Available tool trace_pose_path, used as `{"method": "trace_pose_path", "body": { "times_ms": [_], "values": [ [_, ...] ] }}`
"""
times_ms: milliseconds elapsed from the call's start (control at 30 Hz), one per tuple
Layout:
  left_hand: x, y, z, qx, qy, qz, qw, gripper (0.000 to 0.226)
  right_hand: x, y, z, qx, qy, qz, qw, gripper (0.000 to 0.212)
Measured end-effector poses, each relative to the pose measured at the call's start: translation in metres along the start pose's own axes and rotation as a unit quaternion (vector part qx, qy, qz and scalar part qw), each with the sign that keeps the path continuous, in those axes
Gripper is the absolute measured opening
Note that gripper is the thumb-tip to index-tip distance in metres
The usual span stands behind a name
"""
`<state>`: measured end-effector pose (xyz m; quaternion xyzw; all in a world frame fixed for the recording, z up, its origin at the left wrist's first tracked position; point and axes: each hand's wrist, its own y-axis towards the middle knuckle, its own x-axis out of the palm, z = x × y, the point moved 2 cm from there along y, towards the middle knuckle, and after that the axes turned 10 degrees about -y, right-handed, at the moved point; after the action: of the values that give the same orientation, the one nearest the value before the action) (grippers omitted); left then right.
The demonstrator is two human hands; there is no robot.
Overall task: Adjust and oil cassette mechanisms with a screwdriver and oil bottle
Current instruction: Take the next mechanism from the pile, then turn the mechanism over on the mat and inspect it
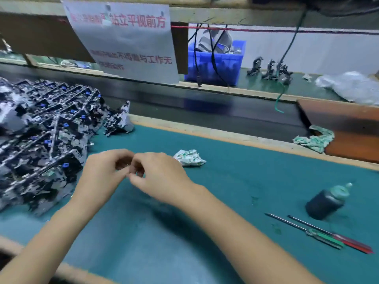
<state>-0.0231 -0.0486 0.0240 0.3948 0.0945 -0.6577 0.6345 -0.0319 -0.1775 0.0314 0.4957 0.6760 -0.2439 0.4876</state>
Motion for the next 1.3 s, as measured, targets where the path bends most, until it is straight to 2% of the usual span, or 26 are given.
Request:
{"method": "trace_pose_path", "body": {
  "times_ms": [67, 167, 267, 333, 400, 500, 567, 733, 867, 900, 967, 1067, 1167, 1300],
  "values": [
    [-0.025, -0.005, -0.018, 0.037, 0.117, 0.069, 0.99, 0.027, 0.018, 0.025, -0.014, -0.015, 0.055, -0.021, 0.998, 0.013],
    [-0.057, -0.009, -0.054, 0.024, 0.263, 0.138, 0.955, 0.053, 0.042, 0.054, -0.032, -0.01, 0.108, -0.026, 0.994, 0.031],
    [-0.082, -0.016, -0.09, -0.076, 0.286, 0.167, 0.941, 0.067, 0.061, 0.077, -0.047, -0.003, 0.127, -0.035, 0.991, 0.053],
    [-0.092, -0.022, -0.107, -0.147, 0.316, 0.15, 0.925, 0.058, 0.072, 0.089, -0.055, 0.0, 0.149, -0.06, 0.987, 0.06],
    [-0.097, -0.025, -0.111, -0.195, 0.326, 0.102, 0.919, 0.05, 0.079, 0.096, -0.061, -0.001, 0.156, -0.091, 0.984, 0.061],
    [-0.101, -0.029, -0.102, -0.203, 0.27, 0.088, 0.937, 0.055, 0.083, 0.092, -0.064, 0.01, 0.188, -0.11, 0.976, 0.058],
    [-0.1, -0.034, -0.09, -0.189, 0.245, 0.079, 0.947, 0.059, 0.076, 0.079, -0.06, 0.014, 0.211, -0.089, 0.973, 0.053],
    [-0.074, -0.038, -0.029, -0.07, 0.19, 0.057, 0.978, 0.05, 0.04, 0.014, -0.021, 0.073, 0.297, 0.006, 0.952, 0.039],
    [-0.026, -0.033, 0.033, 0.082, 0.123, 0.015, 0.989, 0.042, 0.001, -0.062, 0.024, 0.161, 0.437, 0.073, 0.882, 0.008],
    [-0.011, -0.032, 0.045, 0.121, 0.11, 0.001, 0.987, 0.041, -0.008, -0.08, 0.035, 0.186, 0.459, 0.105, 0.862, 0.014],
    [0.022, -0.035, 0.068, 0.191, 0.075, -0.011, 0.979, 0.038, -0.024, -0.117, 0.055, 0.234, 0.478, 0.188, 0.825, 0.036],
    [0.073, -0.046, 0.101, 0.28, 0.025, -0.002, 0.96, 0.027, -0.042, -0.163, 0.075, 0.285, 0.44, 0.286, 0.802, 0.028],
    [0.119, -0.064, 0.13, 0.378, -0.002, 0.012, 0.926, 0.015, -0.049, -0.207, 0.096, 0.325, 0.404, 0.367, 0.772, 0.028],
    [0.157, -0.088, 0.141, 0.477, 0.0, -0.005, 0.879, 0.013, -0.037, -0.25, 0.114, 0.358, 0.403, 0.403, 0.74, 0.024]
  ]
}}
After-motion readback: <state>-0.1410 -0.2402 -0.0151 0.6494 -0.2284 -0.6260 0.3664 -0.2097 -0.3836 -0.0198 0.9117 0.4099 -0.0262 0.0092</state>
